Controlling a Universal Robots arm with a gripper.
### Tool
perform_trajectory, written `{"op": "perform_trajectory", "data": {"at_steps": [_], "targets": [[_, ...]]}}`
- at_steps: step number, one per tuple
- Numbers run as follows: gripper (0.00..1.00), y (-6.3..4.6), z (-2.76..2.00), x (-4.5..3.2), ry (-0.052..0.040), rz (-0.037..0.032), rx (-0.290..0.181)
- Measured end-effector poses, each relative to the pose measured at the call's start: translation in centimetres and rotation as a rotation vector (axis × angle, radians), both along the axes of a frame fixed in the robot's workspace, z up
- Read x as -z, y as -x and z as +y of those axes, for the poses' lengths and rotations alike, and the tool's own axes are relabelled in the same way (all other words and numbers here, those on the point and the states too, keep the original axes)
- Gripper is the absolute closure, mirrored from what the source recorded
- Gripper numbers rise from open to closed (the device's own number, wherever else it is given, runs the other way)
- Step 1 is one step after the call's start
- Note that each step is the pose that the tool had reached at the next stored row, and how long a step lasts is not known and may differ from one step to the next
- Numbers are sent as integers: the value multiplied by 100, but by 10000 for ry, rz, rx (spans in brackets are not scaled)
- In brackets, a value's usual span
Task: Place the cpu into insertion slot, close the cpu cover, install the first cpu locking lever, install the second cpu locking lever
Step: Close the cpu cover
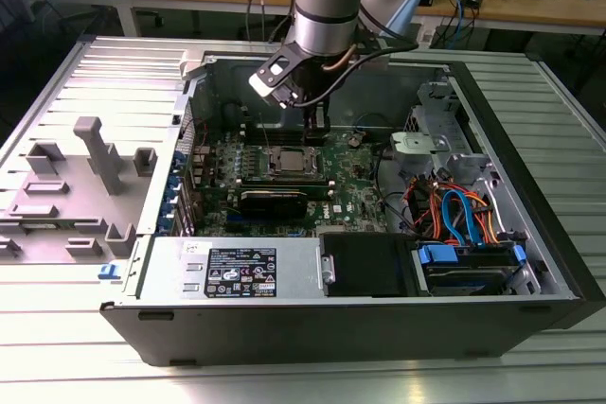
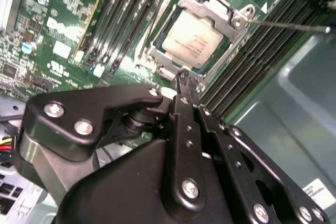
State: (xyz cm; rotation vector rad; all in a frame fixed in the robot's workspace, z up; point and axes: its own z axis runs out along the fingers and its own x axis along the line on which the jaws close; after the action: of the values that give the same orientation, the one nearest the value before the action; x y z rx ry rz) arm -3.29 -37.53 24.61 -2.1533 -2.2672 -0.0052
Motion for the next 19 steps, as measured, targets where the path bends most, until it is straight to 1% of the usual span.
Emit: {"op": "perform_trajectory", "data": {"at_steps": [3,11,13,16,19], "targets": [[89,32,2,0,0,1,4],[89,44,2,0,-1,0,4],[89,63,2,1,-1,0,11],[89,152,2,4,-1,0,18],[89,209,2,7,-1,0,29]]}}
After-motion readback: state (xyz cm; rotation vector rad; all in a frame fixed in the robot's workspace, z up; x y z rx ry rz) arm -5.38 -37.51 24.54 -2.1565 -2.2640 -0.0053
